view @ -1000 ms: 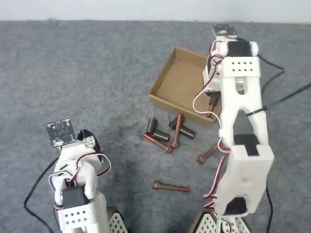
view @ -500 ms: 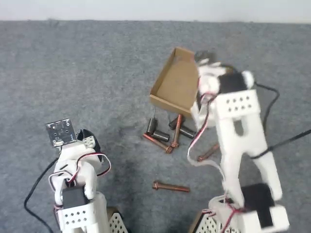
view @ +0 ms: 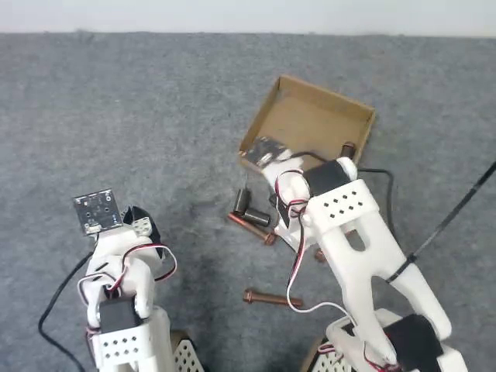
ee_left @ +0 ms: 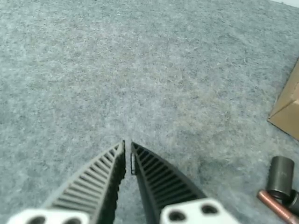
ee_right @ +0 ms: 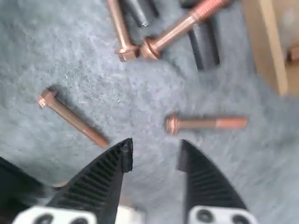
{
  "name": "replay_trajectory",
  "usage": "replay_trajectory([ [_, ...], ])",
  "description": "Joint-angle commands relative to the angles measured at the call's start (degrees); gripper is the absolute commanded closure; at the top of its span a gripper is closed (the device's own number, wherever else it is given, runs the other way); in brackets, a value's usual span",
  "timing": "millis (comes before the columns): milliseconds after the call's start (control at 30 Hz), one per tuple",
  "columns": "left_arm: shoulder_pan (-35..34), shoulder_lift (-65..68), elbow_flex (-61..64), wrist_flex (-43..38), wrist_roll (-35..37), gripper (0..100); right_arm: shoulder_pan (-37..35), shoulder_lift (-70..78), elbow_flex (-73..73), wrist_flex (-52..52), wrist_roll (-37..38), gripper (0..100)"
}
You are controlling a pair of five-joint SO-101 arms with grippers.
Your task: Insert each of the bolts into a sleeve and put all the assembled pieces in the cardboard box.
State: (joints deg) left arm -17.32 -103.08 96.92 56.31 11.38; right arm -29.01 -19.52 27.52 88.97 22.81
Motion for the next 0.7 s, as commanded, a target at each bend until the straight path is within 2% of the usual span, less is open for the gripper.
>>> replay_trajectory([
  [0,-0.4,-1.1,-0.4,-0.6,-0.7,98,-0.3,-2.9,1.0,-3.4,10.7,82.1],
  [467,-0.4,-1.1,-0.4,0.4,-0.7,98,0.2,-2.8,11.9,-21.8,25.4,82.9],
  [667,-0.2,-1.1,-0.4,0.3,-1.2,98,2.9,-2.8,12.6,-29.0,27.2,82.9],
])
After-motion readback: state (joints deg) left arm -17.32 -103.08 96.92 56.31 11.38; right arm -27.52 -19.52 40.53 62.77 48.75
